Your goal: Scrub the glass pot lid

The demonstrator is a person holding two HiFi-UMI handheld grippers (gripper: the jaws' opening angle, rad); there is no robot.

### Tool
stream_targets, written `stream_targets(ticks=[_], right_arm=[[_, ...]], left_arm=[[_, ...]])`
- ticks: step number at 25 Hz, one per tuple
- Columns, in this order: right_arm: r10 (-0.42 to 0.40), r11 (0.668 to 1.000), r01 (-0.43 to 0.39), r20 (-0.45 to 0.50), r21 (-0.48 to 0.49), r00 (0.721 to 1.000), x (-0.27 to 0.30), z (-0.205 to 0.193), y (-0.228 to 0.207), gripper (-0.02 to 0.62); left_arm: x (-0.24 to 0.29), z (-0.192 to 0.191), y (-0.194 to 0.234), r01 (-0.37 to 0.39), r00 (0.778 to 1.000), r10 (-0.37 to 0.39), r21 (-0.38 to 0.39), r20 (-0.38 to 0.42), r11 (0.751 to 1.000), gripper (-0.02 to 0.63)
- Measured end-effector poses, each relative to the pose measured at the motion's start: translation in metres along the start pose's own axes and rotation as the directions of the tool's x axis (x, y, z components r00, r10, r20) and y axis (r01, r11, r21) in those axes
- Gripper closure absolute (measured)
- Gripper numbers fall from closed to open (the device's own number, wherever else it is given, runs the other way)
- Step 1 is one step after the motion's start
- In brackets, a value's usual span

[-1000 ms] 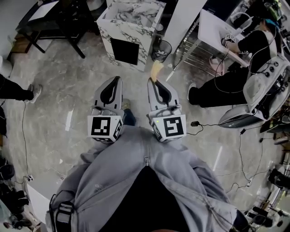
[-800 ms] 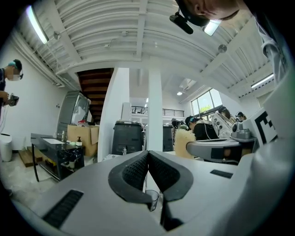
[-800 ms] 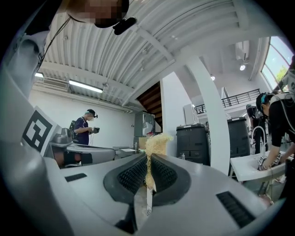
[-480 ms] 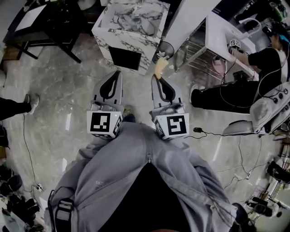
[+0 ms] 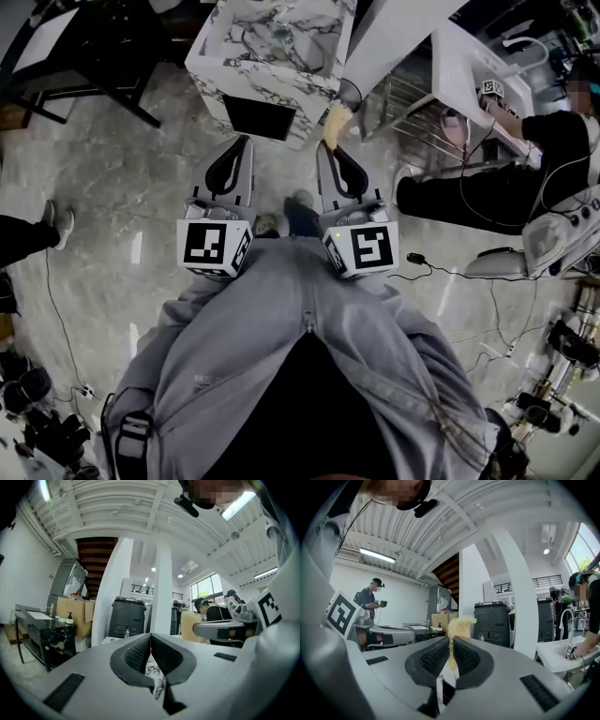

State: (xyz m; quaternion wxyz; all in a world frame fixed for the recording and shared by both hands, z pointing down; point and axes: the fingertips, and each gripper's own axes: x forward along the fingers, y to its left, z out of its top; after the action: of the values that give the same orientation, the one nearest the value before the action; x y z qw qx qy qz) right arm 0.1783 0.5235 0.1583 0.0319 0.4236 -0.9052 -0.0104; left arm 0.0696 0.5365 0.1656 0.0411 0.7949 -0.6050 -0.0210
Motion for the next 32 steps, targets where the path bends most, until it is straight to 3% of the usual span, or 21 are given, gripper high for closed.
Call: stream_targets(ticks=[14, 32], right_arm=[[0.107, 0.994, -0.105, 0.084, -0.024, 0.991, 0.085, 0.02, -0.024, 0.554], [0.171, 0.984, -0.167, -0.068, 0.062, 0.983, 0.298, -0.032, -0.168, 0.554]], left_arm=[[0.051, 0.018, 0.051, -0.096, 0.994, 0.096, 0.017, 0.047, 0.995, 0.589], [0.295, -0.017, 0.134, -0.085, 0.993, 0.08, -0.056, -0.089, 0.995, 0.589]])
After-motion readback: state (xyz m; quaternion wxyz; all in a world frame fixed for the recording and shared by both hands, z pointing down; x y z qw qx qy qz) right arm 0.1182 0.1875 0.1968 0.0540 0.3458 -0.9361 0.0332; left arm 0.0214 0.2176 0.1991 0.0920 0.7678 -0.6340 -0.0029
